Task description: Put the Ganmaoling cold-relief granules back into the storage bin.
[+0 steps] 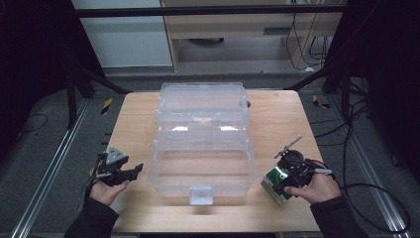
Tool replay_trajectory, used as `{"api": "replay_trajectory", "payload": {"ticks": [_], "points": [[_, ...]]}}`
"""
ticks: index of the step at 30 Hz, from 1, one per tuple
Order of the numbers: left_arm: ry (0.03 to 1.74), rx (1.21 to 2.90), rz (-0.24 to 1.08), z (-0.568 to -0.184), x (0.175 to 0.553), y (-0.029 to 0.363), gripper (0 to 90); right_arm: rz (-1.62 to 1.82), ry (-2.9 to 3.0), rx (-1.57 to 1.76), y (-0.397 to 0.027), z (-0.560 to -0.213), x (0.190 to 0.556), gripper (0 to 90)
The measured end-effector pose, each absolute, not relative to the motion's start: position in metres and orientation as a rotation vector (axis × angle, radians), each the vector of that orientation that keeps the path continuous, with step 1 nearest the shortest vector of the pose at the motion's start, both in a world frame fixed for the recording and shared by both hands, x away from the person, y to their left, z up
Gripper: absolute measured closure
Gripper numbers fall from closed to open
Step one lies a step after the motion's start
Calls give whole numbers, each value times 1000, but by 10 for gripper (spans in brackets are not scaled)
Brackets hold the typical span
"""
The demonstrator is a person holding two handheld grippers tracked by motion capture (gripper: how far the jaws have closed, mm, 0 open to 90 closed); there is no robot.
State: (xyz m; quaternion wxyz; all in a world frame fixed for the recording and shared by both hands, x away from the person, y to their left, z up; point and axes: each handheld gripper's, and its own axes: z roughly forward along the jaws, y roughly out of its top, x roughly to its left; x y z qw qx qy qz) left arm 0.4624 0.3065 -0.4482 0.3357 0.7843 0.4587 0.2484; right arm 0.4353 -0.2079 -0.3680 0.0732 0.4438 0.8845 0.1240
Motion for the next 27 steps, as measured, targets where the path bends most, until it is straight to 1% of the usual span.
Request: {"api": "replay_trajectory", "payload": {"ticks": [10, 27], "points": [[1204, 2051, 647, -450, 463, 307, 350, 431, 2614, 1271, -210, -343, 442, 171], [1203, 2061, 639, -452, 464, 307, 349, 461, 2606, 1119, -200, -305, 452, 174]]}}
